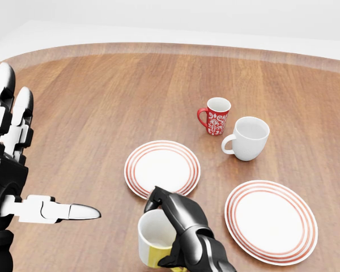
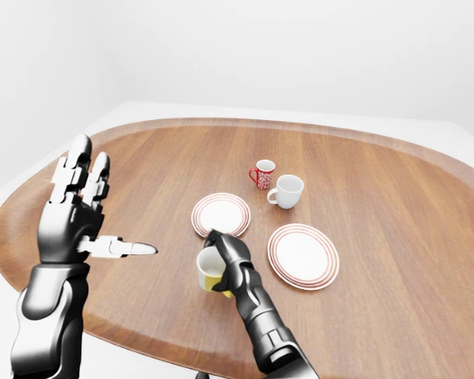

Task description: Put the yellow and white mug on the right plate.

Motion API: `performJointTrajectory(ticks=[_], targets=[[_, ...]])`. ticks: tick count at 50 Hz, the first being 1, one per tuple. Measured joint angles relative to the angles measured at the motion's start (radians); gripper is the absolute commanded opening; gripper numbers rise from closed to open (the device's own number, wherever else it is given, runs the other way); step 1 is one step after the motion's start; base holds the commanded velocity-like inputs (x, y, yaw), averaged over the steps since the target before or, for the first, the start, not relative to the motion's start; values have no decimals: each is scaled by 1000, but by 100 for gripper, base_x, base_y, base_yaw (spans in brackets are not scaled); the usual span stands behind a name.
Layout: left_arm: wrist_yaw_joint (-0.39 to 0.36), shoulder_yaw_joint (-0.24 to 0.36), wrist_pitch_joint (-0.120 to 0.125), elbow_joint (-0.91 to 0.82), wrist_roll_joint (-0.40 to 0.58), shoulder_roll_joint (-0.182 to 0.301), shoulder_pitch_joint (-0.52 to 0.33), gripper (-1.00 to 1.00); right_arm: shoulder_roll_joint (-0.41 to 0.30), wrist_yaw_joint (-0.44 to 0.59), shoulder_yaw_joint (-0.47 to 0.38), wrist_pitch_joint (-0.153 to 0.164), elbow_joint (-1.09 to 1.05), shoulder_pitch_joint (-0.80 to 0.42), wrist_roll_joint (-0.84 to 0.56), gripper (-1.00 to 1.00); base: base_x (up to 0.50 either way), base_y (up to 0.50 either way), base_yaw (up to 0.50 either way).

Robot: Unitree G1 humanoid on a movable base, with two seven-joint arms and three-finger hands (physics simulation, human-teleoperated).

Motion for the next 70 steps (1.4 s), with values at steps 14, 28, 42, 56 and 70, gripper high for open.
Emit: performJointTrajectory(ticks=[14, 28, 42, 56, 70], targets=[[-1, 2, 0, 2, 0, 1, 0, 100, -63, 137, -39, 76, -227, 29, 27, -100, 0, 0, 0], [-1, 1, 0, 4, 3, 1, 1, 100, -145, 168, -109, 76, -248, -8, 88, -100, 0, 0, 0], [-3, -2, 0, 9, 7, -1, 4, 100, -214, 163, -161, 76, -206, -49, 139, -100, 0, 0, 0], [-4, -6, 0, 20, 12, -3, 9, 100, -292, 133, -210, 48, -103, -87, 189, -100, 0, 0, 0], [-6, -8, 0, 29, 17, -4, 12, 100, -372, 110, -252, 8, -8, -116, 239, -100, 0, 0, 0]])
